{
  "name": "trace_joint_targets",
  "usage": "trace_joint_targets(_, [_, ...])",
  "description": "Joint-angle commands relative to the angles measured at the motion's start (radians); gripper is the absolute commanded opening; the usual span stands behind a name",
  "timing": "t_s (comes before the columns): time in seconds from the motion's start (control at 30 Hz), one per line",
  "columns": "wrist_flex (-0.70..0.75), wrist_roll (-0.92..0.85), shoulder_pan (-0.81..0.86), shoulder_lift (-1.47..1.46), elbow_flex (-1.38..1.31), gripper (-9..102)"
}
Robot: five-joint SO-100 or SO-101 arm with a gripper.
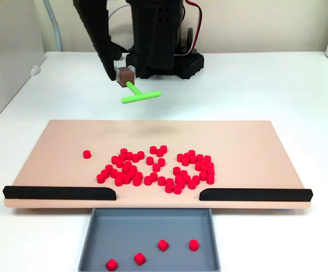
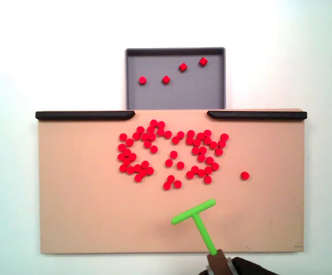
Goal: Gather the right side granules
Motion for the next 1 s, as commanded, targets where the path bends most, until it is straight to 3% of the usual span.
trace_joint_targets(0.0, [0.006,-0.216,0.066,0.005,-0.018,0])
trace_joint_targets(0.33, [-0.008,-0.643,0.192,-0.055,-0.037,0])
trace_joint_targets(0.97, [-0.025,-0.916,0.262,-0.275,-0.253,0])
